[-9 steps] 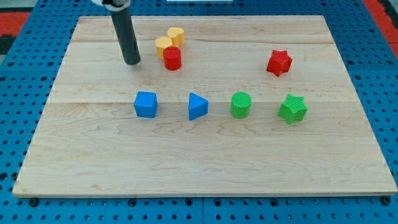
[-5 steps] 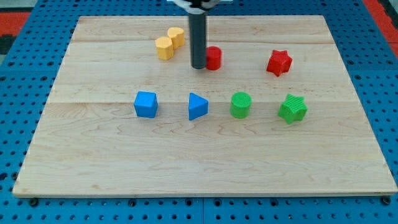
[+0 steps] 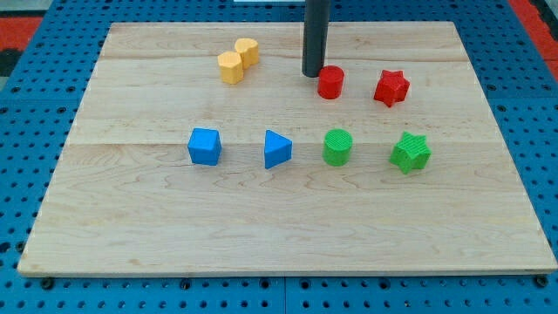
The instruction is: Slightly move the yellow hexagon left side of the yellow heart
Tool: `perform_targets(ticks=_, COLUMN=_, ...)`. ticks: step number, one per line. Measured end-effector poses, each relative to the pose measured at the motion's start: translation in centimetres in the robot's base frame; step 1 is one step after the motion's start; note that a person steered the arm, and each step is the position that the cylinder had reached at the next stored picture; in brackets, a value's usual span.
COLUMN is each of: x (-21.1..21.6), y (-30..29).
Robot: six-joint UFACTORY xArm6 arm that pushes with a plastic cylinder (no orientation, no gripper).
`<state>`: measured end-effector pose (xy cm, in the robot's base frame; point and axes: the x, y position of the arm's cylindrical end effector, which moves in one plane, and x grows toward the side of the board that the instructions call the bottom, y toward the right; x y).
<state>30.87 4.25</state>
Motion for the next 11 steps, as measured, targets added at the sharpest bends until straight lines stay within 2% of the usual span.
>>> perform_targets(ticks=1, x=0.2, y=-1.3)
perform_targets(ticks=3, x=-7.3, y=-2.1)
perform_targets(ticks=4, x=-10.7, y=-11.7)
perform_targets(ticks=5, x=-9.0, y=-14.1)
perform_targets(ticks=6, x=-4.4, y=-9.5)
perform_targets(ticks=7, x=-3.3, y=-7.8)
perform_targets(ticks=8, x=-6.4, y=-6.9)
perform_targets(ticks=9, x=-7.6, y=-5.3)
perform_targets(ticks=10, x=-5.9, y=-6.4)
perform_targets(ticks=11, x=-2.3, y=-6.2)
